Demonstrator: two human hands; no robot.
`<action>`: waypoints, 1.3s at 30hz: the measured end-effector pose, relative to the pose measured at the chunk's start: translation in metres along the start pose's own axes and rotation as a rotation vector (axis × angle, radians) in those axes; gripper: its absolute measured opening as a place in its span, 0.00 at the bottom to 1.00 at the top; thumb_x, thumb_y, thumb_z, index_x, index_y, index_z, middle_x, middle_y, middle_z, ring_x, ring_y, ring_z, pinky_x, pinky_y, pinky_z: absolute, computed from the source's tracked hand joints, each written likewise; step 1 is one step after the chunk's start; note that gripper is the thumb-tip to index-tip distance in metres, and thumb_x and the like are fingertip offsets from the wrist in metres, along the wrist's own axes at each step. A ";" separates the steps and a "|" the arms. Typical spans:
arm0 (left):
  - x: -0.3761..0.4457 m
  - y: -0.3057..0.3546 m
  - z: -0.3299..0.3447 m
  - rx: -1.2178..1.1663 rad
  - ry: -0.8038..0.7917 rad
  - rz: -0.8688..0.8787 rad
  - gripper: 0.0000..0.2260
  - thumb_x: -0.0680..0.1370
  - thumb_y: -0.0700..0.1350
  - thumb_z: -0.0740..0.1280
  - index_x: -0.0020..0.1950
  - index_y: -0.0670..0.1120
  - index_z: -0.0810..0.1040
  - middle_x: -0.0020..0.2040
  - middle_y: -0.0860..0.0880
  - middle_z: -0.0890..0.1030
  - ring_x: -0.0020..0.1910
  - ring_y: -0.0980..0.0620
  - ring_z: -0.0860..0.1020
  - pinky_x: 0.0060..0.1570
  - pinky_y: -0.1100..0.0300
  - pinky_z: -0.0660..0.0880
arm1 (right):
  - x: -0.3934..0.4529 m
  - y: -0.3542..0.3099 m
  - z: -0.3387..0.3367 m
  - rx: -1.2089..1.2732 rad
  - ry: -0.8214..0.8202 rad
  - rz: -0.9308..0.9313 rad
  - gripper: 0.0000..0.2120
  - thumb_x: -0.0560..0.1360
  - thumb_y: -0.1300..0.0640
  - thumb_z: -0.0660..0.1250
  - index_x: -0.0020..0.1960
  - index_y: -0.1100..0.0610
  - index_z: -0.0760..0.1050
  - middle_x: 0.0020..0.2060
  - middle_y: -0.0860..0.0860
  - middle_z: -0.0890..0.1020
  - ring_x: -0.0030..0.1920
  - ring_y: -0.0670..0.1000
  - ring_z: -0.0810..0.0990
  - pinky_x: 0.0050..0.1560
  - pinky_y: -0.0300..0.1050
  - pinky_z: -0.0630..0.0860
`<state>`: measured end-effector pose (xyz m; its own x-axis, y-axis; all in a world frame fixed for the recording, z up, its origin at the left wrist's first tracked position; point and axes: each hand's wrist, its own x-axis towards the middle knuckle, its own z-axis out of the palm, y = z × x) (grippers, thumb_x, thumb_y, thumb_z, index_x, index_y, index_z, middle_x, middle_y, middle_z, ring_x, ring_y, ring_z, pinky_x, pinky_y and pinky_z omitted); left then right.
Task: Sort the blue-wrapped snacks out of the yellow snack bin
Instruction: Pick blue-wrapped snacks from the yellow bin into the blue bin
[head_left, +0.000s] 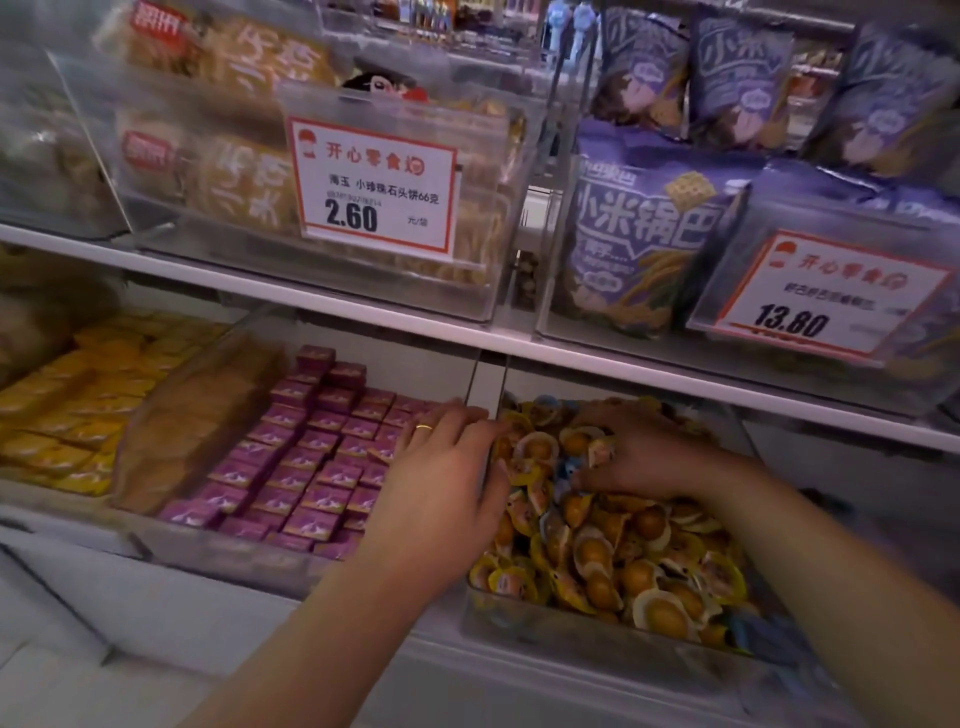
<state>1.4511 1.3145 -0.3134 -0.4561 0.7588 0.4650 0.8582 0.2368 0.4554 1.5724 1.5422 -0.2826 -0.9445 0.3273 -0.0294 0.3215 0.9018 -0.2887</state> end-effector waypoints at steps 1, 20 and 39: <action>-0.001 0.003 0.000 0.044 0.041 0.022 0.14 0.78 0.46 0.64 0.63 0.49 0.78 0.64 0.49 0.77 0.70 0.44 0.71 0.66 0.43 0.69 | -0.005 0.000 0.001 0.044 0.040 0.018 0.22 0.63 0.43 0.78 0.55 0.41 0.78 0.53 0.38 0.77 0.54 0.41 0.76 0.47 0.22 0.65; -0.001 0.050 0.052 -0.476 -0.093 -0.049 0.26 0.74 0.51 0.72 0.68 0.68 0.68 0.65 0.64 0.75 0.59 0.62 0.77 0.56 0.64 0.75 | -0.073 -0.018 0.008 1.007 0.161 0.119 0.22 0.66 0.56 0.77 0.60 0.50 0.81 0.54 0.52 0.85 0.55 0.51 0.84 0.54 0.44 0.80; 0.008 0.056 0.046 -0.641 -0.020 -0.325 0.09 0.82 0.50 0.63 0.62 0.58 0.75 0.52 0.57 0.81 0.48 0.61 0.79 0.45 0.63 0.77 | -0.074 -0.016 0.006 1.425 0.202 0.521 0.12 0.72 0.66 0.72 0.55 0.63 0.81 0.47 0.63 0.86 0.42 0.58 0.87 0.36 0.45 0.82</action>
<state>1.5063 1.3613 -0.3189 -0.6551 0.7231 0.2191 0.3697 0.0540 0.9276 1.6363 1.5016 -0.2813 -0.6879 0.6500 -0.3230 0.1621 -0.2962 -0.9413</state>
